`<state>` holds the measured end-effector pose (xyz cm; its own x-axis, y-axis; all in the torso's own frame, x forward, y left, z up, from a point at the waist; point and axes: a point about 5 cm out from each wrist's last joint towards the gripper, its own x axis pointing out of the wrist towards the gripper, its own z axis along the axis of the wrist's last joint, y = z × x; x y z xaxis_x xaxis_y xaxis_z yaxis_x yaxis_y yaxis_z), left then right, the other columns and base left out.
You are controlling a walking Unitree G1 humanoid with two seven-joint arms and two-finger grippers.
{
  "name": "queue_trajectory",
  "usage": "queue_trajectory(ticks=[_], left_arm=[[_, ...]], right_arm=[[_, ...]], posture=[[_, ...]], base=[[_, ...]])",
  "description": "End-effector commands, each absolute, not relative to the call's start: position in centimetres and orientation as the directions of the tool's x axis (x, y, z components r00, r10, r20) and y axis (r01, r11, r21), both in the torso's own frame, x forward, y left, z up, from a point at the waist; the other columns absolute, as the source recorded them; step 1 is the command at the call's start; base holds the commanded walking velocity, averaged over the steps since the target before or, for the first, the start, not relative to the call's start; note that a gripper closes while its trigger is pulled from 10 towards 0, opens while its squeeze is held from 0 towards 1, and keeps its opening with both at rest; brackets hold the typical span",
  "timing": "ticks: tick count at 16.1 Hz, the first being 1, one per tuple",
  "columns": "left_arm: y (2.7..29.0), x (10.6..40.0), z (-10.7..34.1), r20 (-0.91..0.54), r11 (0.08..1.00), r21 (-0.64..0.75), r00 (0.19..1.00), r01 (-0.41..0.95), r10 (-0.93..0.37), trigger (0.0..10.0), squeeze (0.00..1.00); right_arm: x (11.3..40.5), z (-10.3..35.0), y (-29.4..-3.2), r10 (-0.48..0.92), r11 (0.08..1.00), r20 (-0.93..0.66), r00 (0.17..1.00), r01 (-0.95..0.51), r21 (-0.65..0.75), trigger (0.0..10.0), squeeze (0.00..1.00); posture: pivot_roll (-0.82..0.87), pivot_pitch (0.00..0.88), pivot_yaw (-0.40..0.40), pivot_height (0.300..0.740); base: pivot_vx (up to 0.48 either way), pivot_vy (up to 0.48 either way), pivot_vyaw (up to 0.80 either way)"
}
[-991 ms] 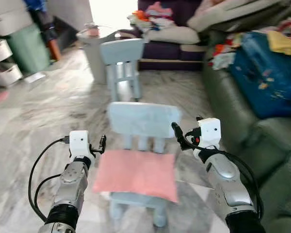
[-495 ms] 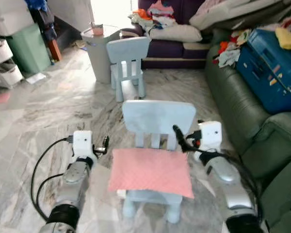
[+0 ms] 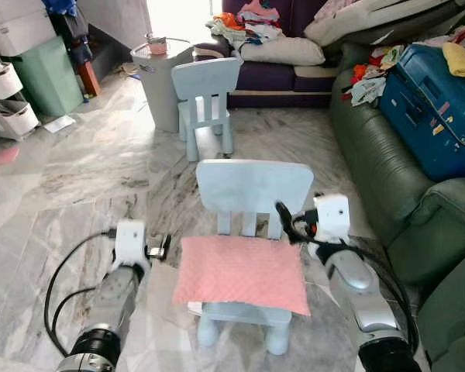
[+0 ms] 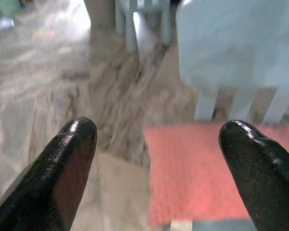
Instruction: Move the pillow to the sofa
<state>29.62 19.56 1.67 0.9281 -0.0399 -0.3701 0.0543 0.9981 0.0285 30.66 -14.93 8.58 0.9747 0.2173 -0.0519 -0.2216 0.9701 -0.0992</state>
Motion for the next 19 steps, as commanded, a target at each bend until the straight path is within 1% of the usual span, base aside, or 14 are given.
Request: queue_trajectory(ticks=[1,3,4,9,12,19], left_arm=[[20.2,28.8,0.6,-0.423,0.996,0.052,0.905,0.066,-0.038,10.0,0.00],[21.0,27.4,-0.8,-0.481,0.996,0.069,0.876,0.052,-0.012,10.0,0.00],[21.2,26.6,-1.4,-0.503,0.997,0.055,0.864,0.048,-0.014,10.0,0.00],[21.2,27.0,-1.1,-0.470,0.997,0.057,0.882,0.054,-0.021,10.0,0.00],[20.9,27.5,-0.5,-0.443,0.997,0.035,0.895,0.072,-0.049,10.0,0.00],[20.7,27.8,-0.3,-0.426,0.996,0.021,0.902,0.087,-0.070,10.0,0.00]], right_arm=[[30.6,8.0,-15.7,0.182,0.977,-0.071,0.981,-0.189,-0.099,10.0,0.00],[30.2,6.9,-16.6,0.145,0.984,-0.114,0.983,-0.155,-0.085,10.0,0.00],[29.8,6.2,-17.1,0.121,0.989,-0.143,0.982,-0.132,-0.067,10.0,0.00],[29.8,6.0,-16.4,0.141,0.987,-0.130,0.981,-0.150,-0.061,10.0,0.00],[29.9,6.2,-16.1,0.150,0.986,-0.117,0.982,-0.158,-0.059,10.0,0.00],[29.8,6.3,-16.3,0.147,0.986,-0.106,0.983,-0.154,-0.059,10.0,0.00]], posture=[[-0.13,0.000,0.034,0.740],[-0.13,0.000,0.033,0.740],[-0.13,0.000,0.032,0.740],[-0.12,0.000,0.031,0.740],[-0.13,0.000,0.036,0.740],[-0.13,0.000,0.040,0.740]], base=[[0.000,0.000,0.00],[0.000,0.000,0.00],[0.000,0.000,0.00],[0.000,0.000,0.00],[0.000,0.000,0.00],[0.333,0.000,0.00]])
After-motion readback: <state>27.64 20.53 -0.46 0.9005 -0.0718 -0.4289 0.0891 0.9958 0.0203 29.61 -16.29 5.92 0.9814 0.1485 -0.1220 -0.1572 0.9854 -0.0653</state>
